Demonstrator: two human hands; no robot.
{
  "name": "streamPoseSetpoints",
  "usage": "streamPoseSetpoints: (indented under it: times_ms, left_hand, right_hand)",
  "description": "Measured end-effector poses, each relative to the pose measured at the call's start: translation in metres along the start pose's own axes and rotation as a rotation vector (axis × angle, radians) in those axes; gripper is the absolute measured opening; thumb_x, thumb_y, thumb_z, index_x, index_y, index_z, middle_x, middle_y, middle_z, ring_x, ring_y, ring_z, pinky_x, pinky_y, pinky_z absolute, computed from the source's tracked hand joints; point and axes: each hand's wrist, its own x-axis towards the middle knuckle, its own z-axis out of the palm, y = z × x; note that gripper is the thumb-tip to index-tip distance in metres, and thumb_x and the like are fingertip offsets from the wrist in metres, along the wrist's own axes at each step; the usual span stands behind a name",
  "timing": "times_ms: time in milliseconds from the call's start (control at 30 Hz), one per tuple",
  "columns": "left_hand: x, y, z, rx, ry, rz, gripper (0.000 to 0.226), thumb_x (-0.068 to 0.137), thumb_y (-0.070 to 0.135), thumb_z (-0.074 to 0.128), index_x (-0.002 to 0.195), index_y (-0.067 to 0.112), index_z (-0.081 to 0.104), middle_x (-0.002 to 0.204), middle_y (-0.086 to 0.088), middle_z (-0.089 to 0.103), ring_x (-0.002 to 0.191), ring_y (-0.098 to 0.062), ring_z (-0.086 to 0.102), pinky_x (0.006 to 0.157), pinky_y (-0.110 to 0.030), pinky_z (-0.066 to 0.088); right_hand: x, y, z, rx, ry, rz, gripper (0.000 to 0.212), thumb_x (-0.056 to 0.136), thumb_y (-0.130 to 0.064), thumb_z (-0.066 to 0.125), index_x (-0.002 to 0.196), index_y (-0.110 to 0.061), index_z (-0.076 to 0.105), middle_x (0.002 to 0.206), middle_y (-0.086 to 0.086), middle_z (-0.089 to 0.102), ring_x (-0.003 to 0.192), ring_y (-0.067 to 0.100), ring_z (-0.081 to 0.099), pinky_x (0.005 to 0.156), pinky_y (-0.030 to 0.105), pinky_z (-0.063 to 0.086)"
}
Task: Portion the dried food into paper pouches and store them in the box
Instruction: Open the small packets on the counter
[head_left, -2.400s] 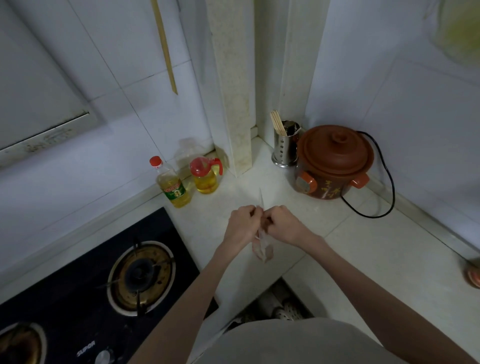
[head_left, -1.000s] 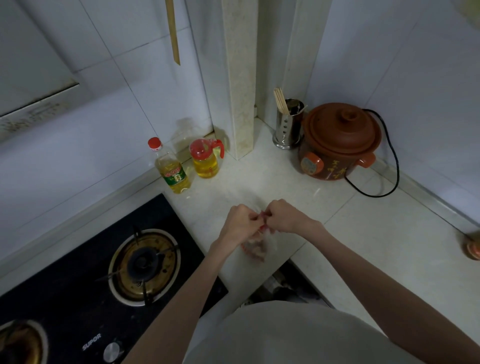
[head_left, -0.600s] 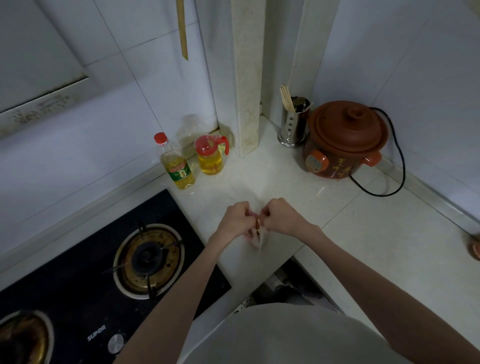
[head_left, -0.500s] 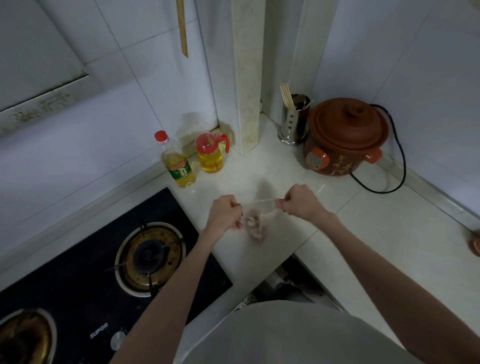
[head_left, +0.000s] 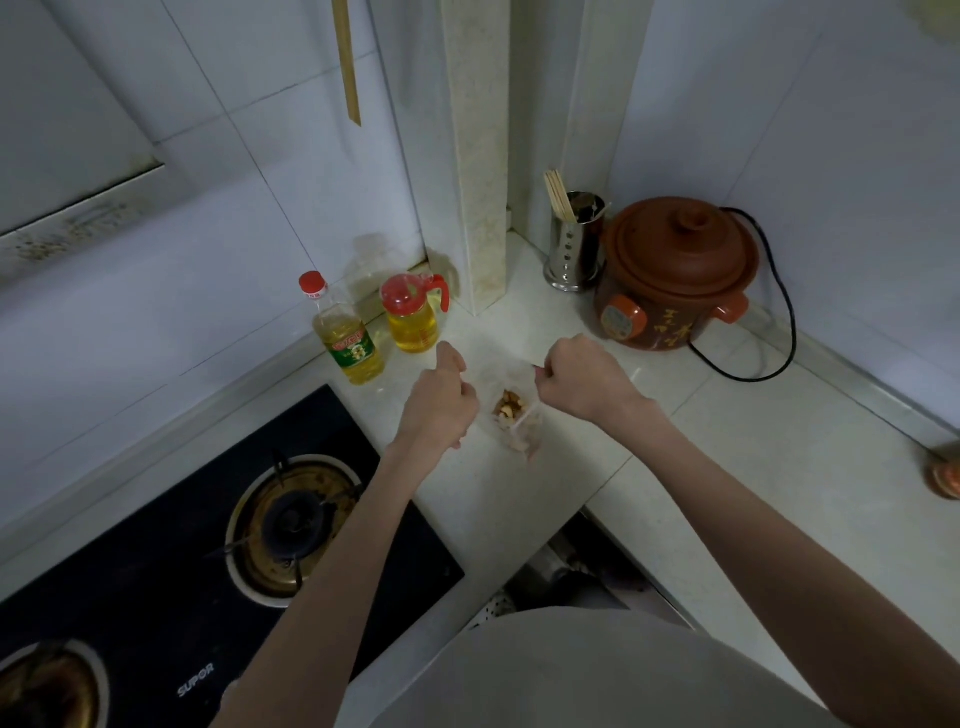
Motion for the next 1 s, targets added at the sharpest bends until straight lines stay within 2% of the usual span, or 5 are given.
streamPoseSetpoints:
  times_ms: [167, 267, 533, 800, 1000]
  left_hand:
    - [-0.005, -0.001, 0.010, 0.072, -0.146, -0.072, 0.018, 0.092, 0.014, 0.046, 0.106, 0.014, 0.035, 0.097, -0.013, 0.060, 0.066, -0.023, 0.062, 0.043, -0.028, 0.050]
    - [-0.002, -0.005, 0.007, 0.029, -0.034, -0.031, 0.015, 0.091, 0.014, 0.044, 0.100, 0.019, 0.034, 0.088, -0.013, 0.064, 0.058, -0.024, 0.060, 0.038, -0.032, 0.051]
    - [-0.003, -0.012, 0.006, 0.046, -0.009, -0.015, 0.021, 0.088, 0.017, 0.049, 0.094, 0.028, 0.032, 0.074, -0.012, 0.064, 0.059, -0.027, 0.061, 0.053, -0.049, 0.056]
    - [0.001, -0.029, 0.019, 0.023, -0.066, -0.099, 0.024, 0.087, 0.018, 0.050, 0.090, 0.031, 0.030, 0.061, 0.002, 0.061, 0.048, -0.015, 0.053, 0.047, -0.034, 0.046]
    - [0.003, -0.032, 0.031, 0.067, -0.074, -0.115, 0.019, 0.088, 0.023, 0.052, 0.094, 0.026, 0.033, 0.071, -0.008, 0.063, 0.057, -0.024, 0.058, 0.058, -0.044, 0.054]
  right_hand:
    - [0.000, 0.007, 0.004, -0.025, -0.111, 0.065, 0.026, 0.088, -0.026, 0.053, 0.082, -0.002, 0.062, 0.082, 0.016, 0.057, 0.078, 0.035, 0.061, 0.060, 0.030, 0.041]
    - [0.001, 0.010, 0.005, 0.012, 0.031, 0.071, 0.025, 0.083, -0.024, 0.054, 0.067, -0.005, 0.058, 0.067, 0.014, 0.051, 0.068, 0.036, 0.059, 0.055, 0.030, 0.038]
    - [-0.004, 0.018, 0.013, 0.050, -0.015, 0.084, 0.032, 0.086, -0.028, 0.056, 0.078, 0.001, 0.066, 0.078, 0.016, 0.065, 0.069, 0.032, 0.063, 0.059, 0.034, 0.052]
    - [-0.010, 0.021, 0.026, 0.043, -0.064, 0.123, 0.030, 0.085, -0.029, 0.055, 0.085, -0.001, 0.067, 0.086, 0.020, 0.062, 0.077, 0.036, 0.062, 0.060, 0.030, 0.045]
    - [-0.013, 0.019, 0.035, 0.076, -0.160, 0.164, 0.031, 0.088, -0.030, 0.052, 0.088, -0.001, 0.064, 0.090, 0.019, 0.061, 0.086, 0.036, 0.062, 0.064, 0.030, 0.041]
